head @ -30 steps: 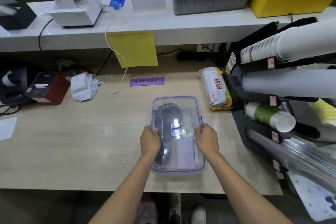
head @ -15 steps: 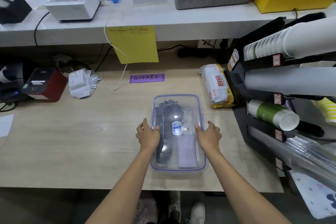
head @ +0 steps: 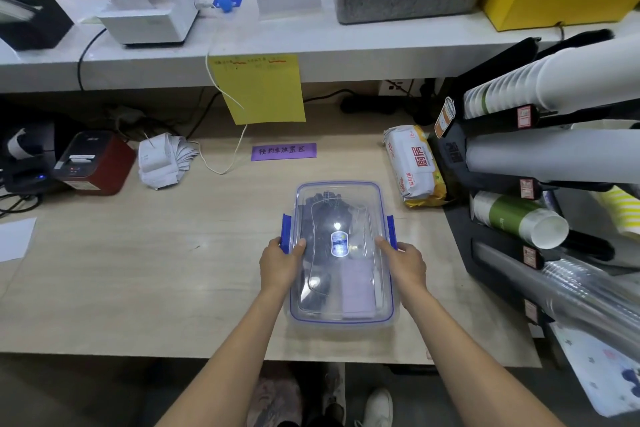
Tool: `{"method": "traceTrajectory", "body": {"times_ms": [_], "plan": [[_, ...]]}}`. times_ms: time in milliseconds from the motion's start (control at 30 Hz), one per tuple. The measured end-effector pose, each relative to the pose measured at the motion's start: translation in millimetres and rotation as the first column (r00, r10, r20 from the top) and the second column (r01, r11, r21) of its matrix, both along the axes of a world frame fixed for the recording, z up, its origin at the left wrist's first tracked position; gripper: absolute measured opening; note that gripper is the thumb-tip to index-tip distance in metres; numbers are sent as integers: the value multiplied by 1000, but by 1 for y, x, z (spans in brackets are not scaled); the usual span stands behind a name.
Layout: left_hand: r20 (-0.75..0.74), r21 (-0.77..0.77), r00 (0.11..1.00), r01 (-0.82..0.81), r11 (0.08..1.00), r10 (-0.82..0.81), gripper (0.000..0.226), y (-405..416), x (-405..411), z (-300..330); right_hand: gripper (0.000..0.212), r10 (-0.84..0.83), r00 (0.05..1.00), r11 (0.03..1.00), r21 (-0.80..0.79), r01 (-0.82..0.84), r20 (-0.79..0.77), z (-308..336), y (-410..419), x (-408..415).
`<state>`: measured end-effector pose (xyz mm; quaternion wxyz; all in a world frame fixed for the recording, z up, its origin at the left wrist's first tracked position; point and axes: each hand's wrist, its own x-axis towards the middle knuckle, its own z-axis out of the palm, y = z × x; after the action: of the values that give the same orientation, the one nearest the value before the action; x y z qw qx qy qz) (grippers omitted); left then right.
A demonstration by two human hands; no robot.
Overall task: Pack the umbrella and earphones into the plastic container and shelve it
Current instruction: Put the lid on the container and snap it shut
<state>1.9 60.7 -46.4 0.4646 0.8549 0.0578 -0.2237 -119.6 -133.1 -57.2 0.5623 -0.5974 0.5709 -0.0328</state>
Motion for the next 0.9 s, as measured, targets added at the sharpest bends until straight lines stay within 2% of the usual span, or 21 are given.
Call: {"method": "traceTrajectory", "body": {"times_ms": [67,167,333,433,700,900], "plan": [[48,15,999,-5,1000,5,25,-1,-1,2,43,1,1000,994,-112,2,22,5,5,-3],[120,65,993,1,998,-9,11,-2,-3,4,47,78,997,970,-231,-75,5,11,9,-6],[197,143,980,-14,990,-15,16,-6,-11,4,33,95,995,945,-315,-84,17,14,21,-7],[231,226,972,-4,974,-50,19,-9,-14,4,22,105,993,927,-358,-115,-47,12,27,-5],[266,325,958,17,945,-109,23,-11,-15,1,28,148,969,846,-483,-227,-196,8,33,-1],[264,271,961,5,962,-80,25,-4,-10,1,34,202,951,814,-499,-296,-236,6,32,-1]]}}
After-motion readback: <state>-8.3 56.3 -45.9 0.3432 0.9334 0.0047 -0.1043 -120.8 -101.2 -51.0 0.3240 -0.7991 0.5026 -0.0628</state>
